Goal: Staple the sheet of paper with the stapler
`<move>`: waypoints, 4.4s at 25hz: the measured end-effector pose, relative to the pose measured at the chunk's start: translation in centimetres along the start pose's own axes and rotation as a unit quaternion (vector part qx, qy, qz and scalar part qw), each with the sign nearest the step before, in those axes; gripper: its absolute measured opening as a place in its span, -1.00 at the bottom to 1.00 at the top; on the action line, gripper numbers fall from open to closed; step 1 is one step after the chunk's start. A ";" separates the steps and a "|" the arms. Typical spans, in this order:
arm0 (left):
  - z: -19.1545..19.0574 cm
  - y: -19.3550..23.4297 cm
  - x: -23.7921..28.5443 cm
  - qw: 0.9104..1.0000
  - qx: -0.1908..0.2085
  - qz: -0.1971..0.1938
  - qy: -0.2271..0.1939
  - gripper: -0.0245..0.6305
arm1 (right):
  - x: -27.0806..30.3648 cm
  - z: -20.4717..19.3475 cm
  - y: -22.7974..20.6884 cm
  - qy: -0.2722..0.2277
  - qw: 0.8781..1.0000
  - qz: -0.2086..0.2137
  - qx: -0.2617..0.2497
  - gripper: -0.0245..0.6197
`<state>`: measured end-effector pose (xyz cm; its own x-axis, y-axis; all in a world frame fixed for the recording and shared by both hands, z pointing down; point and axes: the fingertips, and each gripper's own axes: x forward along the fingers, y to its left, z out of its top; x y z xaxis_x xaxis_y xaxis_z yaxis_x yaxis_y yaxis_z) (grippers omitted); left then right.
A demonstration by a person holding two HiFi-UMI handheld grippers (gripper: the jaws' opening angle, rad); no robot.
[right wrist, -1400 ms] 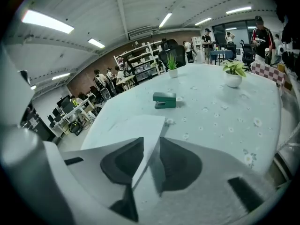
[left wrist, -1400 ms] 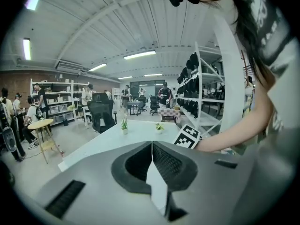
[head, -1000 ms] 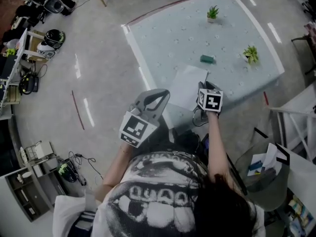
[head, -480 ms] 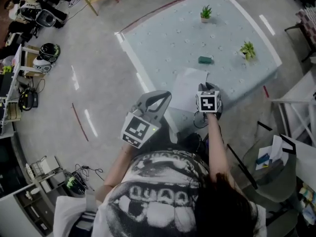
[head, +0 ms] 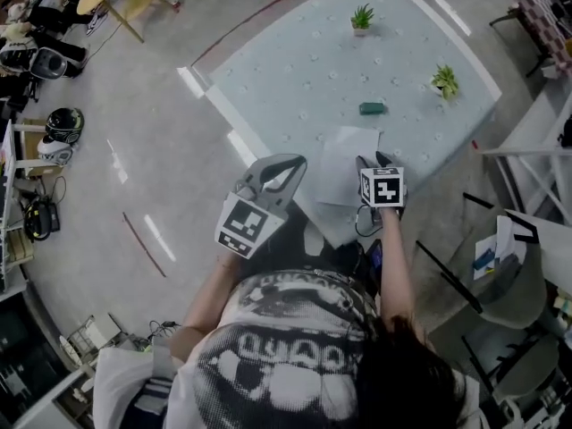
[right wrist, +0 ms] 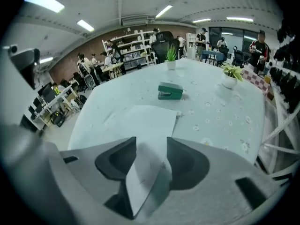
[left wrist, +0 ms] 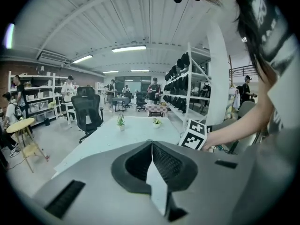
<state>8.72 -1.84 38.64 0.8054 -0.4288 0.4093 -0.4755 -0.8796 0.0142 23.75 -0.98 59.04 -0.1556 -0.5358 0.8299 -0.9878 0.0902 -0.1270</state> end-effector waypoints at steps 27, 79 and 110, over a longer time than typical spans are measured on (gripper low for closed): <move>-2.2 10.2 2.4 0.994 0.007 -0.103 -0.022 -0.91 | 3.7 4.6 1.9 0.038 0.992 -0.064 0.102 -0.84; -4.1 13.7 4.4 0.994 -0.058 -0.080 -0.049 -0.91 | 3.9 8.9 1.4 0.012 0.995 -0.071 -0.073 -0.60; -4.5 13.0 3.6 0.994 -0.058 -0.078 -0.049 -0.91 | 3.9 9.3 2.4 -0.005 0.996 -0.036 -0.082 -0.61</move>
<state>3.81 -13.89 44.39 0.9002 -0.3120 0.3038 -0.3755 -0.9094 0.1787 20.74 -10.66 56.92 -0.0862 -0.5537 0.8282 -0.9822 0.1865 0.0225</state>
